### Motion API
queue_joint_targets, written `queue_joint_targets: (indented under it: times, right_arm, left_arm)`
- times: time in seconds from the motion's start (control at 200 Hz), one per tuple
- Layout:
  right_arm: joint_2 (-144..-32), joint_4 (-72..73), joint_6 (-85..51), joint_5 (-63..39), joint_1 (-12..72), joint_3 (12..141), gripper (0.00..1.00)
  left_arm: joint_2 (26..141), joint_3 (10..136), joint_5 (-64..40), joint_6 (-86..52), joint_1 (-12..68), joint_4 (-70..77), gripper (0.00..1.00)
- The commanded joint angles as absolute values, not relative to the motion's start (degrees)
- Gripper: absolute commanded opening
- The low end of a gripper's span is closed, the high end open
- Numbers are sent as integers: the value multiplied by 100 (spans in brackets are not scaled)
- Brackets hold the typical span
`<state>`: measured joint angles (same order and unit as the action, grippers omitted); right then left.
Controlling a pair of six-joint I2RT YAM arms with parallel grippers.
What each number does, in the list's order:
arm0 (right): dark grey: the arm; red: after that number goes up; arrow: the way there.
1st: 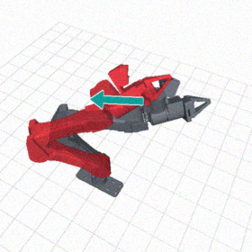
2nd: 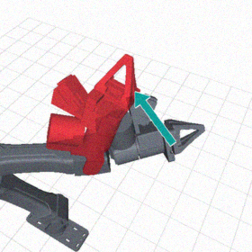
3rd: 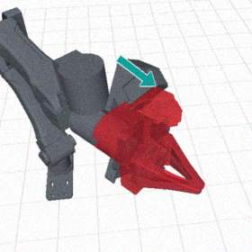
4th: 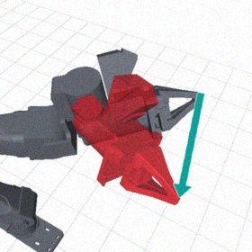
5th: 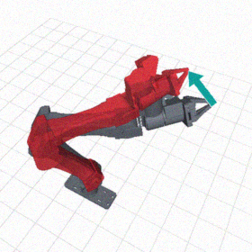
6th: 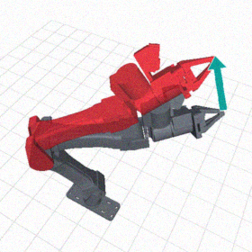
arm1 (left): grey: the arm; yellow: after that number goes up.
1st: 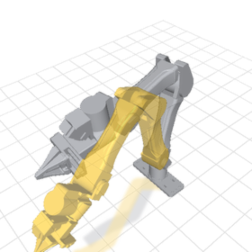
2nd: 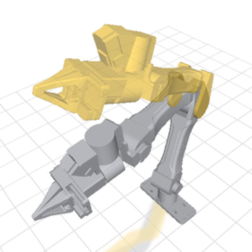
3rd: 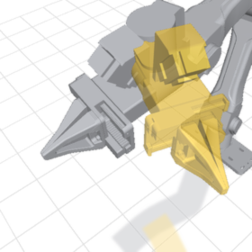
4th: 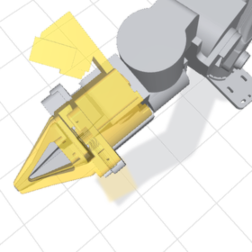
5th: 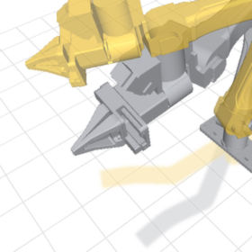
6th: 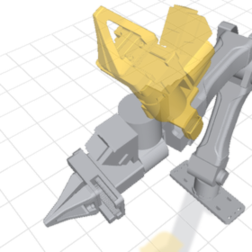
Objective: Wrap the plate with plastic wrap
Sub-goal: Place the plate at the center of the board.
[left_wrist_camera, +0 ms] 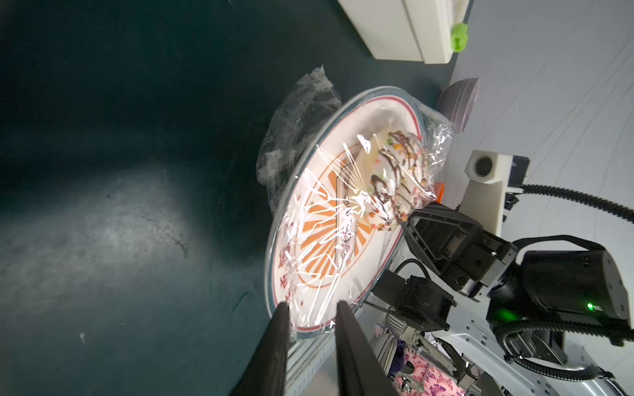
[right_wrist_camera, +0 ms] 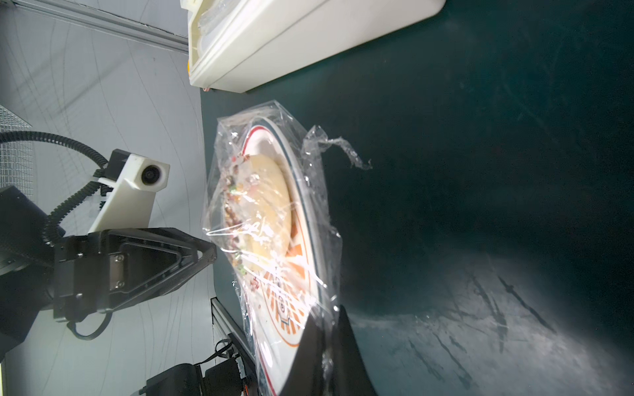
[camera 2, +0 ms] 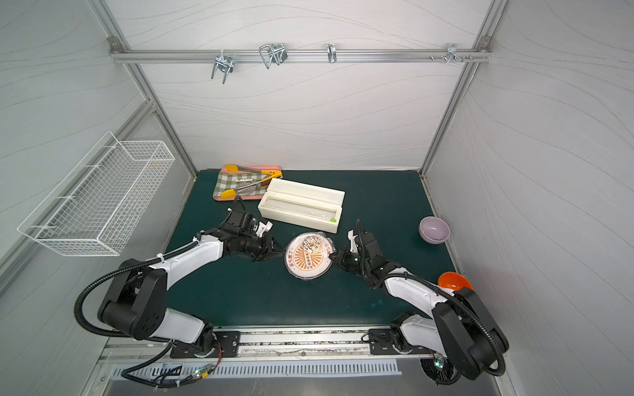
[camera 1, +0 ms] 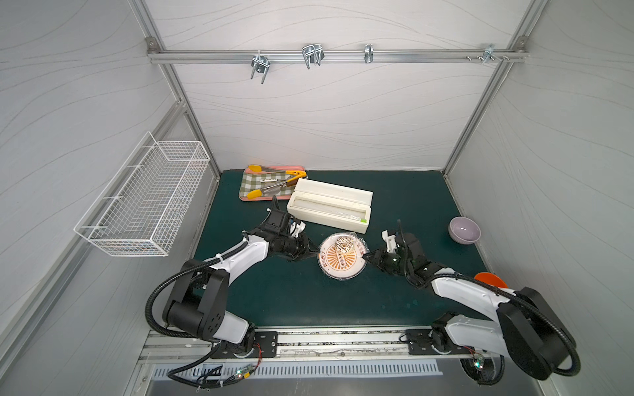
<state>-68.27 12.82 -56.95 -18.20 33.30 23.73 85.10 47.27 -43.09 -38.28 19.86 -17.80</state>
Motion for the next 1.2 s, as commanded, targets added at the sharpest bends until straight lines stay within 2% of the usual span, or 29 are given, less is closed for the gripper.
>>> queue_joint_targets:
  times: [0.0,0.44,0.58,0.665,0.93,1.196]
  right_arm:
    - [-6723,1380,-5660,-1784,3396,2555,0]
    - [-6714,1413,-5641,-1824,3446,2557,0]
    - [-6711,1412,-5694,-1785,3445,2514,0]
    - [-6706,1385,-5797,-1693,3452,2479,0]
    - [-6703,1490,-5948,-1269,3433,2245,0]
    - [-7061,2135,-6267,-1573,3436,2072,0]
  left_arm:
    - [8699,5025,-4184,-3631,2095,-1879,25]
    - [9177,5004,-4244,-3676,2188,-1539,16]
    - [9233,5027,-4247,-3716,2188,-1474,8]
    - [9135,5019,-4245,-3670,2188,-1582,0]
    - [8959,4800,-3575,-3075,2093,-2284,0]
    - [9632,4756,-3551,-3406,2203,-1609,0]
